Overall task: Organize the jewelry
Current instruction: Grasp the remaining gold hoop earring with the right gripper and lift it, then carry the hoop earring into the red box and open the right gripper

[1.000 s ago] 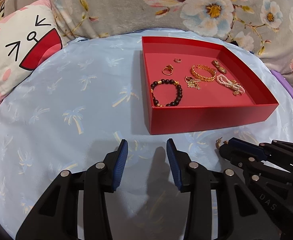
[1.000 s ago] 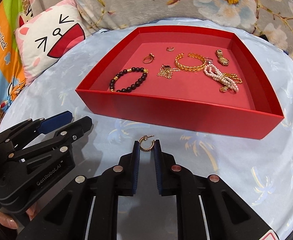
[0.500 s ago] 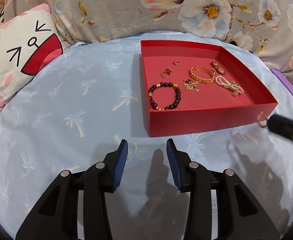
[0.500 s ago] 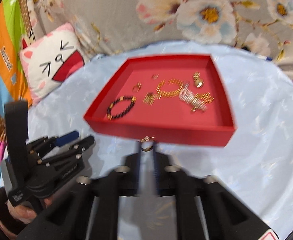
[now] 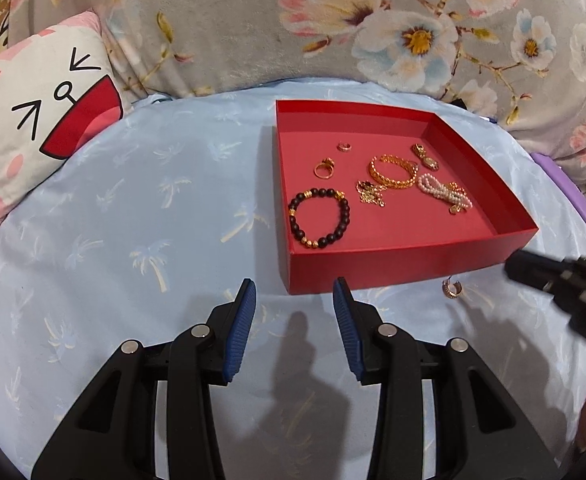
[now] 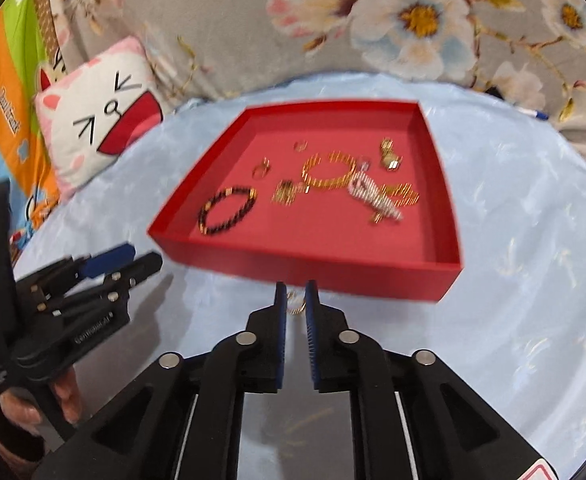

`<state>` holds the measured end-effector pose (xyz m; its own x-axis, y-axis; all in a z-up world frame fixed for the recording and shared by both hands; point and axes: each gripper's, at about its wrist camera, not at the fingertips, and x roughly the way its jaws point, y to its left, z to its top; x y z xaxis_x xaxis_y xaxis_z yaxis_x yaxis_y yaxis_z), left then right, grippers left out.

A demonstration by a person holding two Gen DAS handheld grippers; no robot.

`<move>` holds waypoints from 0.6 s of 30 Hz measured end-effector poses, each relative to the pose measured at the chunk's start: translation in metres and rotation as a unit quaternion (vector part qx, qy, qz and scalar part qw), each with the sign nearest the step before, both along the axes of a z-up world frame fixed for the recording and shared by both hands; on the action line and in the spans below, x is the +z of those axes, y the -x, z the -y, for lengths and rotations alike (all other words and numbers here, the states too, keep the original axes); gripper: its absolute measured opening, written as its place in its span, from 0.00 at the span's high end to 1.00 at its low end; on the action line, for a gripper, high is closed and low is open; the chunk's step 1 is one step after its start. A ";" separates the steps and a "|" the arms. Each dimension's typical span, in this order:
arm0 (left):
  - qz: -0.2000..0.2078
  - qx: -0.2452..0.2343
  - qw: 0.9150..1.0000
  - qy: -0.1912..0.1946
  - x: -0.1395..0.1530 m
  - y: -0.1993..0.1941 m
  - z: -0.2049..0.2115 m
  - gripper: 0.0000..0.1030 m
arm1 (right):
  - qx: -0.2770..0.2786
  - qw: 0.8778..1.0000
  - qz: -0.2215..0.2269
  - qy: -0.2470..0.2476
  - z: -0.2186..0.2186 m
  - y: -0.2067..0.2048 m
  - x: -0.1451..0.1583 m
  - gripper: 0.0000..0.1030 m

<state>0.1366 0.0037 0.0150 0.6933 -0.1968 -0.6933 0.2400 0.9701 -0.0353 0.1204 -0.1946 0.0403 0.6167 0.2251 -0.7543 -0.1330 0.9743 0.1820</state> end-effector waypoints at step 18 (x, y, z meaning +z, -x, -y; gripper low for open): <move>-0.012 -0.010 1.000 -0.015 -0.014 0.006 0.011 0.62 | -0.013 0.999 -0.021 0.036 -0.025 -0.017 -0.039 0.76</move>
<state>0.1309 -0.0074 0.0011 0.6721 -0.1890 -0.7159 0.2581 0.9660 -0.0127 0.1375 -0.1695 0.0017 0.5886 0.1541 -0.7936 -0.1021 0.9880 0.1162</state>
